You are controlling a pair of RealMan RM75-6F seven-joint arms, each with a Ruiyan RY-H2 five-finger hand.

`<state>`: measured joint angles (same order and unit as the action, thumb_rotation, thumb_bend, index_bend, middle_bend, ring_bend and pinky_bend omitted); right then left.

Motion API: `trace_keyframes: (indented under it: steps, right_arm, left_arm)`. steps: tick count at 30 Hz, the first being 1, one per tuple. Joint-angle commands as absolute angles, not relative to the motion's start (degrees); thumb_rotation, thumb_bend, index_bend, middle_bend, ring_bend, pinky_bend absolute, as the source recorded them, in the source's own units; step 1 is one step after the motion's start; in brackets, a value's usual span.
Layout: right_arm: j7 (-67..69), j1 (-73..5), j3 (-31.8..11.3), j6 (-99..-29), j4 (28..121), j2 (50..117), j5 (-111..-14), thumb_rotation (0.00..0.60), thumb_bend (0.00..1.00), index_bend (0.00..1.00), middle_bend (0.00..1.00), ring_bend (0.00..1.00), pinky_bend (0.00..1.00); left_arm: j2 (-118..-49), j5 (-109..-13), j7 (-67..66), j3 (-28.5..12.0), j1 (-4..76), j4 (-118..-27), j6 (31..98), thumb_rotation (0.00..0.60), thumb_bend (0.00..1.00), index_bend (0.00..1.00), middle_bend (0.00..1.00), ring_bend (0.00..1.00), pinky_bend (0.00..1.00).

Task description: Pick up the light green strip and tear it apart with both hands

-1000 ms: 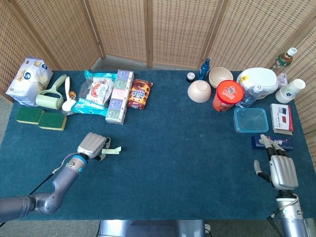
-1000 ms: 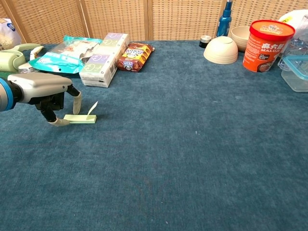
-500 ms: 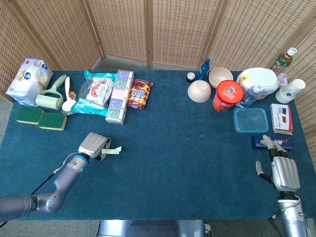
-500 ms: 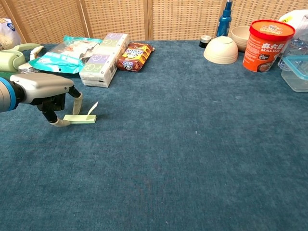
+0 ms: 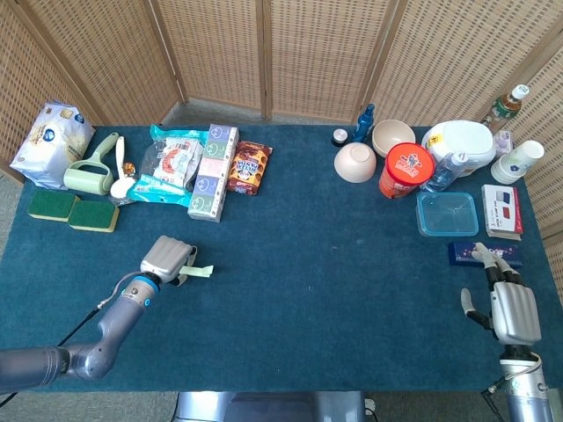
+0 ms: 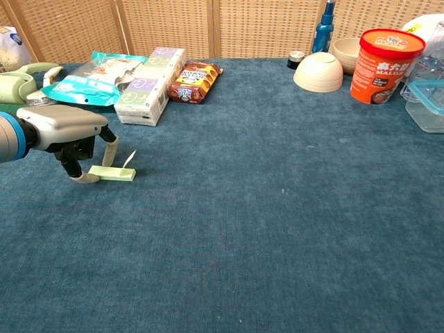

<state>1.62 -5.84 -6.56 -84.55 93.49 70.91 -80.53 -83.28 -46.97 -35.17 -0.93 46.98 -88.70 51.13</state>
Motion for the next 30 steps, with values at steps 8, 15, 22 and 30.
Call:
trace_keyframes:
  steps: [8, 15, 22, 30]
  right_arm:
    - [2.4, -6.2, -6.7, -83.8, 93.6, 70.9, -81.0, 0.600, 0.47, 0.02, 0.24, 0.15, 0.24]
    - [5.8, -8.3, -7.1, -81.5, 93.8, 71.6, -82.7, 0.600, 0.47, 0.02, 0.26, 0.16, 0.24]
    - [13.7, -11.7, -6.9, -78.5, 93.7, 72.7, -86.9, 0.600, 0.47, 0.03, 0.32, 0.23, 0.29]
    - [22.5, -16.3, -7.5, -76.2, 93.1, 74.7, -91.3, 0.600, 0.47, 0.05, 0.38, 0.30, 0.35]
  left_arm:
    - [-81.0, -52.3, -31.9, -1.6, 46.6, -89.1, 51.8, 0.600, 0.45, 0.66, 1.00, 1.00, 1.00]
    - [-75.0, -60.0, -27.7, -2.3, 47.2, -91.8, 50.6, 0.600, 0.47, 0.70, 1.00, 1.00, 1.00]
    - [-68.2, -65.4, -20.0, -3.8, 49.2, -94.8, 44.8, 0.600, 0.47, 0.71, 1.00, 1.00, 1.00]
    - [-64.2, -69.8, -13.1, -5.9, 51.4, -97.7, 40.6, 0.600, 0.47, 0.72, 1.00, 1.00, 1.00]
